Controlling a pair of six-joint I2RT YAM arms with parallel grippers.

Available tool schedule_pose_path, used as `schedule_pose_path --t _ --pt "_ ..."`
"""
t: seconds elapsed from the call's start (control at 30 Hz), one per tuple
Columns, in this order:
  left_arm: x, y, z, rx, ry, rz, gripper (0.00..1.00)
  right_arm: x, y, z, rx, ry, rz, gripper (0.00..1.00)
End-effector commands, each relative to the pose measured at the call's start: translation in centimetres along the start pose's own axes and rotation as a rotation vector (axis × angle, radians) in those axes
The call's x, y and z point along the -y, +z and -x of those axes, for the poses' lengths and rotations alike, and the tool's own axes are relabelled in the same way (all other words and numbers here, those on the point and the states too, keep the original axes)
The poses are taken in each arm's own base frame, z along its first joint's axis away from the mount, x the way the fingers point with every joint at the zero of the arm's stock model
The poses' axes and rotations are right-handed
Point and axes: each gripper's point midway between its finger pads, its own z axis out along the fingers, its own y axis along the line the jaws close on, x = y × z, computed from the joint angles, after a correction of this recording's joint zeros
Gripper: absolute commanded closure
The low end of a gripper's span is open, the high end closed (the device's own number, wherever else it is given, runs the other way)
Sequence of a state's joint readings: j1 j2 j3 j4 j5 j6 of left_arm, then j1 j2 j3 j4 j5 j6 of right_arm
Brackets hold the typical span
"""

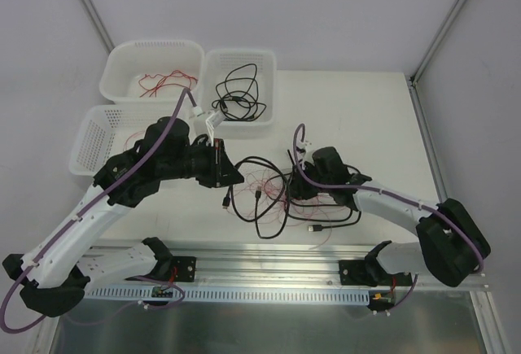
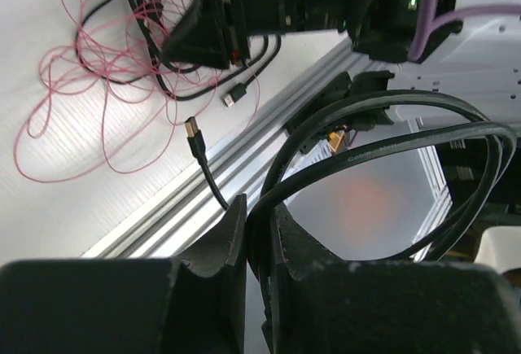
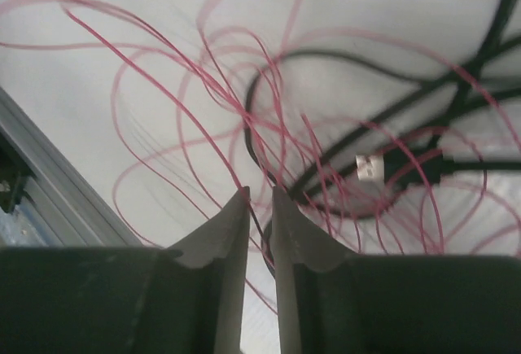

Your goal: Untangle the cables

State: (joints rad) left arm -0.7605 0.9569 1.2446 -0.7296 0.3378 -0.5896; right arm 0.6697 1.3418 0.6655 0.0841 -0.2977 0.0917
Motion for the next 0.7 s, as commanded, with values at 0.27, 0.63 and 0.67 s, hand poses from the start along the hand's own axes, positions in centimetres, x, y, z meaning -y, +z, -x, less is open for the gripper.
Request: schedule_pose_path --t 0.27,0.63,0.67 --pt "-1.8 1.1 9.8 0.228 0.019 0.161 1.0 5.4 -8.3 -4.7 0.036 0.009 -0.334 0.3" --pt "-9.9 0.7 24.8 0.516 -0.044 0.511 1.0 3.9 -15.5 -2.8 0.165 -0.001 -0.372 0.06" --pt "-10.9 0.8 25.6 0.525 -0.05 0.539 1.0 3.7 -16.3 -2.5 0.175 -0.007 -0.377 0.05"
